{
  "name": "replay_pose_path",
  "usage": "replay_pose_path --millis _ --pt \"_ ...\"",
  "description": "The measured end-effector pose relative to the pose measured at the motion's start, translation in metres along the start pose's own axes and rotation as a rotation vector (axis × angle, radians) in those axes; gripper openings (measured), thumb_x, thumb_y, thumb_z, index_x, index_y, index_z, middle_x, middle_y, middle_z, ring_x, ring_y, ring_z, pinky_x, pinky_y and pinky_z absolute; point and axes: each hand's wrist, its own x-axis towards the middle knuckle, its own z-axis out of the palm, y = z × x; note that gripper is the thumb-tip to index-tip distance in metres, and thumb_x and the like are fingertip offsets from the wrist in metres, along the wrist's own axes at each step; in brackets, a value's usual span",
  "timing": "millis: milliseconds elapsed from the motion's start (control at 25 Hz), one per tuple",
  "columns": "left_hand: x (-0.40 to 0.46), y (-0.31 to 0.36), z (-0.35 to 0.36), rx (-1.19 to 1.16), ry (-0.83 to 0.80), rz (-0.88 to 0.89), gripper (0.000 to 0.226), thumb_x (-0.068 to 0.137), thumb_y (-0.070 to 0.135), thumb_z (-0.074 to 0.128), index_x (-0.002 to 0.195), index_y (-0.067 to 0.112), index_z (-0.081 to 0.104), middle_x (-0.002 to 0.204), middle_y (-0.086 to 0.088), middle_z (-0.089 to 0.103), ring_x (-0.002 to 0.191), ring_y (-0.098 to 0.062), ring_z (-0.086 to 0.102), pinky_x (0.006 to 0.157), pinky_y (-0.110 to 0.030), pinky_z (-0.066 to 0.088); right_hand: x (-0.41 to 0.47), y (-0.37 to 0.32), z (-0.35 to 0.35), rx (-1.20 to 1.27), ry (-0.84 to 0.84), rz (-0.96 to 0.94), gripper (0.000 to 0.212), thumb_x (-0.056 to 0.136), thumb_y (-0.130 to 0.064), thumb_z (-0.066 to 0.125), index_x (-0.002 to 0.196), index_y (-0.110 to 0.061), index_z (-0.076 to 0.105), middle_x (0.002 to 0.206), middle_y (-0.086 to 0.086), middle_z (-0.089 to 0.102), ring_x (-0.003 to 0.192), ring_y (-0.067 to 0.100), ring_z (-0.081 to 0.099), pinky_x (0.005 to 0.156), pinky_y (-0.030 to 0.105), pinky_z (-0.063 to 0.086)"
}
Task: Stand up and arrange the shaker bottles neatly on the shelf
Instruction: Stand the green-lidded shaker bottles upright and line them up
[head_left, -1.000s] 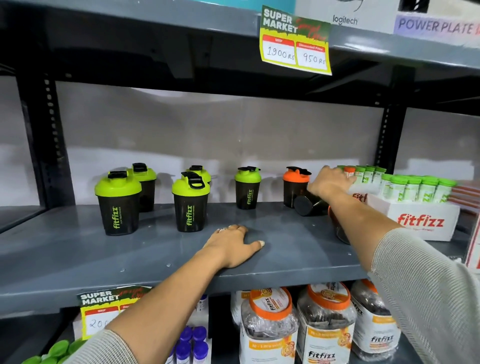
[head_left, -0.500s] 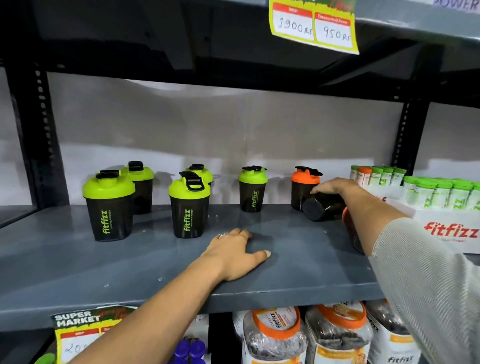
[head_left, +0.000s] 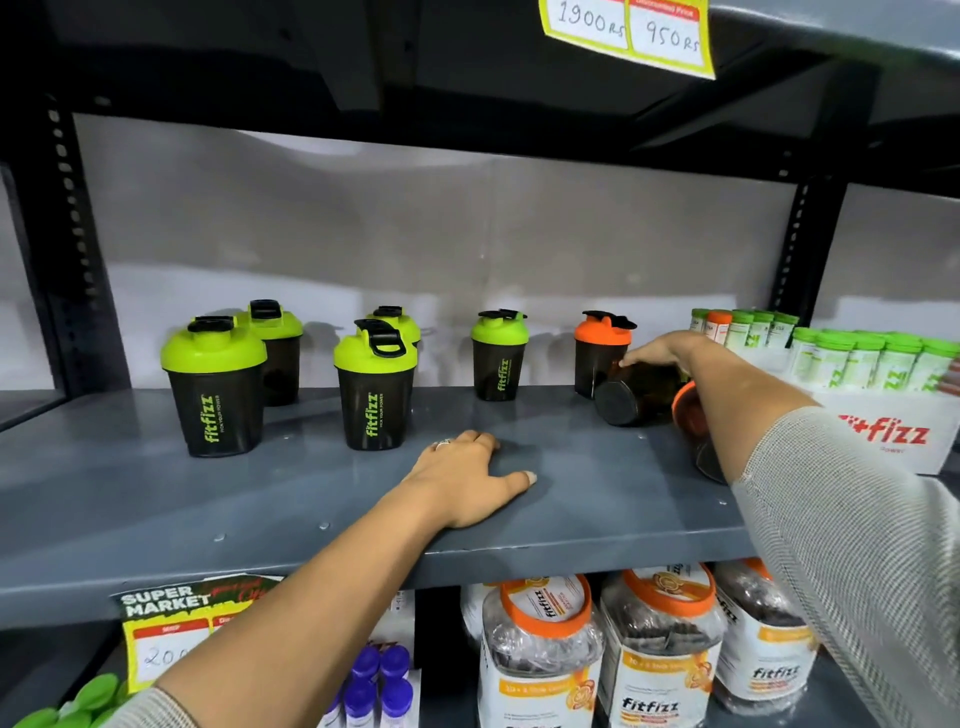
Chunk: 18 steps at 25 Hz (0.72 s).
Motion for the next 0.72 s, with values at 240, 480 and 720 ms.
replay_pose_path --millis 240,480,720 --pt "-0.001 -0.001 0.000 -0.006 0.002 0.000 0.074 0.087 0.066 0.044 0.144 0.018 0.043 0.147 -0.006 0.046 0.134 -0.027 0.044 0.109 -0.038 0.033 -0.012 -0.001 0.003 0.212 0.089 -0.048 0.041 0.089 -0.035 0.064 0.116 -0.006 0.056 0.117 0.019 0.061 0.098 0.035 0.058 0.079 0.040 0.047" --pt "0.001 -0.002 0.001 -0.021 0.010 -0.007 0.075 0.085 0.068 0.045 0.143 0.019 0.045 0.146 -0.005 0.047 0.133 -0.028 0.045 0.109 -0.039 0.035 0.000 0.000 -0.001 0.310 0.168 -0.083 0.045 0.073 -0.029 0.074 0.108 -0.006 0.058 0.107 0.019 0.067 0.093 0.034 0.066 0.068 0.039 0.055" --pt "0.002 -0.001 0.001 -0.010 0.008 -0.007 0.076 0.087 0.067 0.045 0.144 0.018 0.043 0.149 -0.005 0.044 0.135 -0.028 0.043 0.109 -0.038 0.034 -0.012 0.004 -0.004 0.341 0.391 -0.082 0.076 0.048 -0.046 0.084 0.107 -0.011 0.051 0.109 0.011 0.053 0.098 0.030 0.056 0.083 0.044 0.056"
